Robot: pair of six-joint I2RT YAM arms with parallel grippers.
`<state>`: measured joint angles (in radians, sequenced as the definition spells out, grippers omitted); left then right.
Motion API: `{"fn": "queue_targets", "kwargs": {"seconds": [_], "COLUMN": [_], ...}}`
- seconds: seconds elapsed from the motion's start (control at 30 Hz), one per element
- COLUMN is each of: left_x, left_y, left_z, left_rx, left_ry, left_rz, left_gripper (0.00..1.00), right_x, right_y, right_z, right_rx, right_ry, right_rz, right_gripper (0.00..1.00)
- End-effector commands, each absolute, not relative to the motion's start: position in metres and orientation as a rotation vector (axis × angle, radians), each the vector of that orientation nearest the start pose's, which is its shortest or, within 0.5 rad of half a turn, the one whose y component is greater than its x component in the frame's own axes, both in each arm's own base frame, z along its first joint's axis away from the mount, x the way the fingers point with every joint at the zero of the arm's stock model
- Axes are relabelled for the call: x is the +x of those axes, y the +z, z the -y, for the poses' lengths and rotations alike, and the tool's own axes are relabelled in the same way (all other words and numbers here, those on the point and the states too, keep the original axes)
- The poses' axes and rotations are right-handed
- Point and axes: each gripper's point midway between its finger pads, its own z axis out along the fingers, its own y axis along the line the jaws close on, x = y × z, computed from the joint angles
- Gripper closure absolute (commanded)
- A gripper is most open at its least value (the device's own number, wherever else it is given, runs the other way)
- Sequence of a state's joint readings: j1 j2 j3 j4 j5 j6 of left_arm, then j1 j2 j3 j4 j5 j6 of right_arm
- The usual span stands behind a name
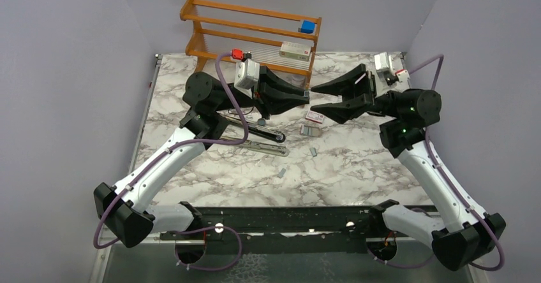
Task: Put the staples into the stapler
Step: Pick up the staple from the center of the board.
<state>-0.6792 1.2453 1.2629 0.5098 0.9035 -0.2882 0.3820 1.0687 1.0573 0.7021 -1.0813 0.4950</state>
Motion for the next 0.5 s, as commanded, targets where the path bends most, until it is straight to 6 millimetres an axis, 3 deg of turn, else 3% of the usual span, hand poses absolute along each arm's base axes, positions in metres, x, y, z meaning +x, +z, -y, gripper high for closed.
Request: {"fn": "queue_targets", "kwargs": {"seconds": [0.0,0.13,0.23,0.37,0.47], "left_x": [0.187,0.222,0.250,0.276,0.282], "left_y": [0.484,0.454,0.405,0.330,0.276], "left_z": [0.319,0.306,0.294,0.268,0.250], "left_rx": [1.050,1.025,1.065,1.069,1.027], "left_ry": [-1.236,-1.045,-0.833,-0.606,-0.519], "left_rz": [-0.843,-1.015,-1.215,-1.539,-1.768], "left_gripper": [1.00,1.00,1.00,1.00,1.00], "right_x": [0.193,0.245,0.289,0.304,0.305], "right_y": [0.475,0.476,0.455,0.425,0.411], "right_z": [-0.238,-0.189,-0.143,-0.144,-0.150], "right_rx": [-0.915,-0.473,-0.156,-0.147,-0.140], "right_ry": [1.068,0.809,0.608,0.566,0.613], "right_rz": [-0.894,-1.042,-1.216,-1.343,-1.360], "right_gripper": [0.47,0.47,0.47,0.47,0.47]}}
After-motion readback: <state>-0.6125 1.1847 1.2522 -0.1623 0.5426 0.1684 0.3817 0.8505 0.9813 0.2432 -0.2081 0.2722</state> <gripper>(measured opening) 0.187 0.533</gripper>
